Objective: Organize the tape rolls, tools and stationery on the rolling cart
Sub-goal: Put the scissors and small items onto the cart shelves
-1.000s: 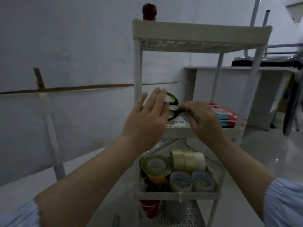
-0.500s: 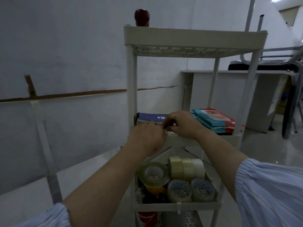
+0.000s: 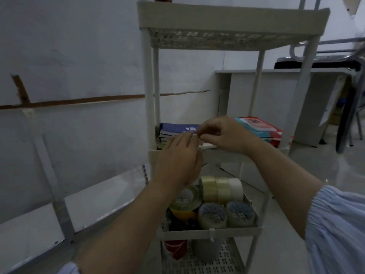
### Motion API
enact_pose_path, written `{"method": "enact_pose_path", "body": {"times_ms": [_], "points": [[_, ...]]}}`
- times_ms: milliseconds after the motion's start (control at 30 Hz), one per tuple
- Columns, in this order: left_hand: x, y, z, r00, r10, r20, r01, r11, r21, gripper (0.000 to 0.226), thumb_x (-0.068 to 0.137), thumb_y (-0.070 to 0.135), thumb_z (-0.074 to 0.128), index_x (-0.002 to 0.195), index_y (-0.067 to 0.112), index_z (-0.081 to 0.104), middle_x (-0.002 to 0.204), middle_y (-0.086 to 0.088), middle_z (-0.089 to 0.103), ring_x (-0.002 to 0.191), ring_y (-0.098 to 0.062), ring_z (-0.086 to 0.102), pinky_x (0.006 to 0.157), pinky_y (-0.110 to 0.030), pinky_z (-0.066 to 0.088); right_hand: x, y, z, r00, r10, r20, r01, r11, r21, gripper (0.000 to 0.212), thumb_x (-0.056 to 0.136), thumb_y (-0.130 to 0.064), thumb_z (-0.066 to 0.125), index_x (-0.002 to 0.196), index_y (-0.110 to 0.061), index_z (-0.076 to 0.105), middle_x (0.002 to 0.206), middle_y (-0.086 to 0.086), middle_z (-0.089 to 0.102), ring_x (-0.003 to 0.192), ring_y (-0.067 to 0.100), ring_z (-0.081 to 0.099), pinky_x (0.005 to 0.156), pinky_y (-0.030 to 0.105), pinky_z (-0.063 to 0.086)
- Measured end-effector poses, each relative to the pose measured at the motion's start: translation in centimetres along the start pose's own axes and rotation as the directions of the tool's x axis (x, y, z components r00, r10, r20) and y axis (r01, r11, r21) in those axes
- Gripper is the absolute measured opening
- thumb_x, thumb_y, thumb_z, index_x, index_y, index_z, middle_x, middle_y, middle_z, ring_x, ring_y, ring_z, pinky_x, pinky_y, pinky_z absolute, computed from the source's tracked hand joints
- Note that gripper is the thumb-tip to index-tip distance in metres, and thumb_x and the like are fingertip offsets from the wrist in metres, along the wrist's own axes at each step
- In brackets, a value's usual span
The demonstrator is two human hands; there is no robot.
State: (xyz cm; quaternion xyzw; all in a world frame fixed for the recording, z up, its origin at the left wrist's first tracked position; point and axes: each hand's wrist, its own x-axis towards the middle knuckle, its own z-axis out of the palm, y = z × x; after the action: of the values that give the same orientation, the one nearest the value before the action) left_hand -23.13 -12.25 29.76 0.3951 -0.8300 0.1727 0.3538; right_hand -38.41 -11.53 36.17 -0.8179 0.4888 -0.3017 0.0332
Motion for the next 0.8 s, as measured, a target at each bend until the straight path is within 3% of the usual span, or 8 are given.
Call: {"method": "enact_pose_path", "body": {"times_ms": [67, 167, 300, 467, 667, 733, 800], "points": [[-1.3, 1.3, 1.0, 0.995, 0.011, -0.095, -0.017, 0.998, -0.063, 0.048, 0.085, 0.023, 0.037, 0.120, -0.003, 0.055, 0.120, -0.024, 0.061, 0.112, -0.036, 0.059, 0.096, -0.049, 0.046, -2.0, 0.2, -0.8, 0.995, -0.015, -0.095, 0.018, 0.999, 0.029, 0.014, 0.086, -0.012, 0.058, 0.100, -0.013, 0.063, 0.092, -0.004, 0.061, 0.084, 0.001, 0.059, 0.076, 0.008, 0.048], [-3.2, 4.5, 2.5, 0.990, 0.040, -0.138, -0.064, 0.982, -0.178, 0.048, 0.084, 0.019, 0.044, 0.125, -0.005, 0.050, 0.131, -0.026, 0.052, 0.122, -0.037, 0.050, 0.103, -0.050, 0.040, -5.9, 1.4, -1.3, 0.973, -0.031, -0.230, 0.040, 0.999, 0.036, 0.017, 0.085, -0.007, 0.058, 0.102, -0.009, 0.062, 0.092, -0.006, 0.059, 0.081, 0.000, 0.059, 0.081, 0.009, 0.048], [-5.9, 10.0, 5.7, 0.991, 0.114, -0.071, -0.131, 0.938, -0.321, 0.047, 0.086, 0.019, 0.044, 0.127, -0.004, 0.049, 0.133, -0.027, 0.049, 0.126, -0.039, 0.045, 0.105, -0.049, 0.038, -12.8, 4.4, -0.3, 0.973, 0.028, -0.230, -0.031, 1.000, -0.007, 0.025, 0.081, -0.012, 0.057, 0.106, -0.008, 0.061, 0.097, -0.004, 0.059, 0.082, 0.005, 0.058, 0.079, 0.016, 0.050], [-10.4, 17.1, 11.4, 0.970, 0.174, 0.169, -0.079, 0.886, -0.458, 0.049, 0.081, 0.020, 0.043, 0.124, -0.003, 0.050, 0.129, -0.024, 0.053, 0.123, -0.036, 0.047, 0.101, -0.047, 0.041, -24.0, 10.7, 2.5, 0.959, 0.283, -0.016, -0.283, 0.952, -0.115, 0.029, 0.082, -0.006, 0.063, 0.111, -0.007, 0.061, 0.104, 0.007, 0.067, 0.084, 0.009, 0.054, 0.071, 0.011, 0.039], [-17.2, 23.0, 18.7, 0.836, 0.228, 0.498, 0.064, 0.863, -0.502, 0.051, 0.077, 0.024, 0.039, 0.116, -0.004, 0.055, 0.122, -0.024, 0.058, 0.114, -0.037, 0.057, 0.092, -0.051, 0.047, -36.7, 18.1, 6.9, 0.765, 0.639, 0.082, -0.635, 0.769, -0.064, 0.031, 0.084, -0.008, 0.059, 0.114, -0.015, 0.057, 0.117, 0.005, 0.061, 0.091, 0.011, 0.054, 0.080, 0.023, 0.045], [-19.5, 24.3, 20.7, 0.785, 0.204, 0.585, 0.156, 0.849, -0.505, 0.053, 0.080, 0.024, 0.038, 0.123, -0.005, 0.050, 0.131, -0.024, 0.051, 0.123, -0.037, 0.049, 0.099, -0.050, 0.045, -39.8, 19.7, 8.9, 0.705, 0.702, 0.102, -0.702, 0.711, -0.045, 0.031, 0.084, -0.007, 0.058, 0.114, -0.015, 0.057, 0.117, 0.005, 0.060, 0.091, 0.011, 0.054, 0.080, 0.018, 0.043], [-21.6, 25.3, 22.2, 0.722, 0.169, 0.671, 0.247, 0.842, -0.479, 0.052, 0.089, 0.022, 0.041, 0.136, 0.001, 0.036, 0.147, -0.016, 0.032, 0.137, -0.028, 0.029, 0.111, -0.039, 0.032, -42.6, 20.8, 11.1, 0.668, 0.727, 0.160, -0.732, 0.680, -0.031, 0.032, 0.083, -0.007, 0.059, 0.115, -0.014, 0.057, 0.117, 0.006, 0.060, 0.090, 0.011, 0.053, 0.074, 0.005, 0.037]]}}
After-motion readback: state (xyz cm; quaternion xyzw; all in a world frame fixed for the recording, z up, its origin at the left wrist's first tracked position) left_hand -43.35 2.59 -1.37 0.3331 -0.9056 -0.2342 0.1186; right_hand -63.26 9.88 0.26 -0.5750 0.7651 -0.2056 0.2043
